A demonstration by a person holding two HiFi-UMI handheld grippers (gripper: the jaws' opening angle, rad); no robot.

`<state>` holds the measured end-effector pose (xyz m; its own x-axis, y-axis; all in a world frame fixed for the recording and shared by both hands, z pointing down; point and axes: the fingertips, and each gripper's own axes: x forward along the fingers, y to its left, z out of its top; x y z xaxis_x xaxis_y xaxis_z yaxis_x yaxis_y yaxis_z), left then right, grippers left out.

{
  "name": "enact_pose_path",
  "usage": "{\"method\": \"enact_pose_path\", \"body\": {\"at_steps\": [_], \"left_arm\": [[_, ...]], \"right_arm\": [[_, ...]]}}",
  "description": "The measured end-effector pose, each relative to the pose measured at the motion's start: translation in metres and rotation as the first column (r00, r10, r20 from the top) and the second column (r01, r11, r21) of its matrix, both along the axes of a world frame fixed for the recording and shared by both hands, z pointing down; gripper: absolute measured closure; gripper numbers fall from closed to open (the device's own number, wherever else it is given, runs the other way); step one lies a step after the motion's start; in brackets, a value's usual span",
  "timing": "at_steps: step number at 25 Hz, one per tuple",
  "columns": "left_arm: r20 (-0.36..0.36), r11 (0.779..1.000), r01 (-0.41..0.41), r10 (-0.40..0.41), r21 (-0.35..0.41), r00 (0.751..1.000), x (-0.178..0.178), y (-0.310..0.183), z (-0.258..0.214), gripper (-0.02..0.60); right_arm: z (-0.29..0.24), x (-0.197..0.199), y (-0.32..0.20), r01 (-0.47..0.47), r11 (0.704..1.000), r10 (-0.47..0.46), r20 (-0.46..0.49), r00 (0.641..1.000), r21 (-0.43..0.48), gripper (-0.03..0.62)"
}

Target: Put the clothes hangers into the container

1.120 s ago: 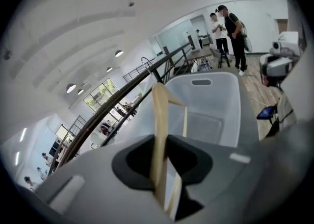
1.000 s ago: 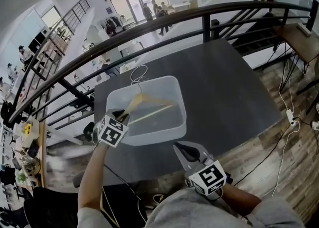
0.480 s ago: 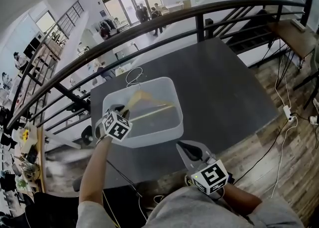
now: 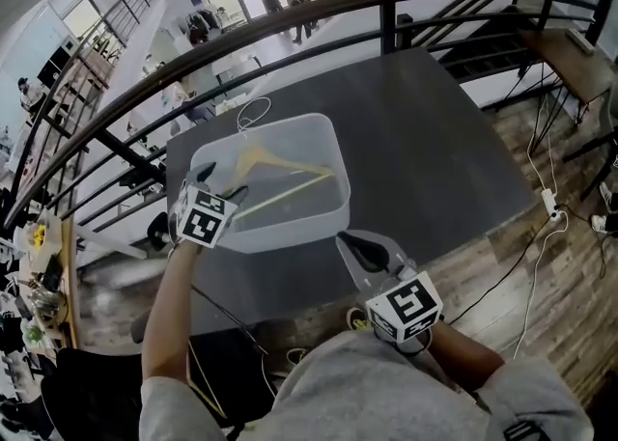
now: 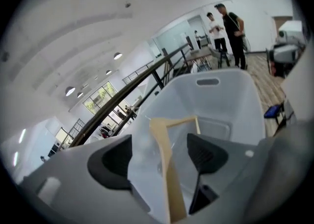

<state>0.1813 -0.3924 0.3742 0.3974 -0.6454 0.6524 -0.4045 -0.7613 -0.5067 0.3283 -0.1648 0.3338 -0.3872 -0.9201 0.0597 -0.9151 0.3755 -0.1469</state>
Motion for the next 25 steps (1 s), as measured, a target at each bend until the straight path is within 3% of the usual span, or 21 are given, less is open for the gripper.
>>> {"method": "enact_pose_path", "body": {"at_steps": [3, 5, 8, 12, 13, 15, 20, 22, 25], "left_arm": [[-0.174, 0.996, 0.047, -0.034, 0.075, 0.984, -0.004, 0.012, -0.041, 0.230], [-0.276, 0.988, 0.083, -0.043, 0.134, 0.960, -0.012, 0.027, -0.066, 0.233], [-0.455, 0.975, 0.145, -0.053, 0.170, 0.889, -0.025, 0.056, -0.102, 0.246], [-0.617, 0.975, 0.179, -0.059, 0.135, 0.785, -0.034, 0.092, -0.132, 0.405], [-0.645, 0.976, 0.178, -0.056, 0.125, 0.762, -0.035, 0.100, -0.134, 0.447], [-0.688, 0.979, 0.180, -0.067, 0.095, 0.723, -0.035, 0.117, -0.132, 0.473], [-0.747, 0.970, 0.238, -0.187, -0.039, 0.639, -0.033, 0.160, -0.091, 0.563], [-0.755, 0.958, 0.269, -0.246, -0.096, 0.608, -0.039, 0.173, -0.070, 0.566], [-0.772, 0.927, 0.336, -0.336, -0.168, 0.540, -0.056, 0.188, -0.042, 0.565]], "right_arm": [[-0.010, 0.013, -0.009, -0.006, 1.000, 0.006, -0.004, 1.000, 0.020, 0.594], [-0.012, 0.021, -0.011, -0.018, 1.000, 0.018, 0.006, 1.000, 0.013, 0.594], [-0.015, 0.033, -0.016, -0.039, 0.999, 0.039, 0.011, 0.999, 0.000, 0.594], [-0.022, 0.037, -0.022, -0.041, 0.999, 0.041, -0.012, 0.999, 0.000, 0.594], [-0.023, 0.034, -0.025, -0.035, 0.999, 0.035, -0.016, 0.999, -0.001, 0.594], [-0.024, 0.028, -0.029, -0.015, 1.000, 0.015, -0.024, 1.000, -0.003, 0.594], [-0.024, 0.007, -0.028, 0.043, 0.999, -0.044, -0.017, 0.999, -0.011, 0.594], [-0.022, -0.010, -0.027, 0.074, 0.997, -0.075, -0.015, 0.997, -0.017, 0.594], [-0.016, -0.031, -0.026, 0.115, 0.993, -0.116, -0.015, 0.993, -0.034, 0.594]]}}
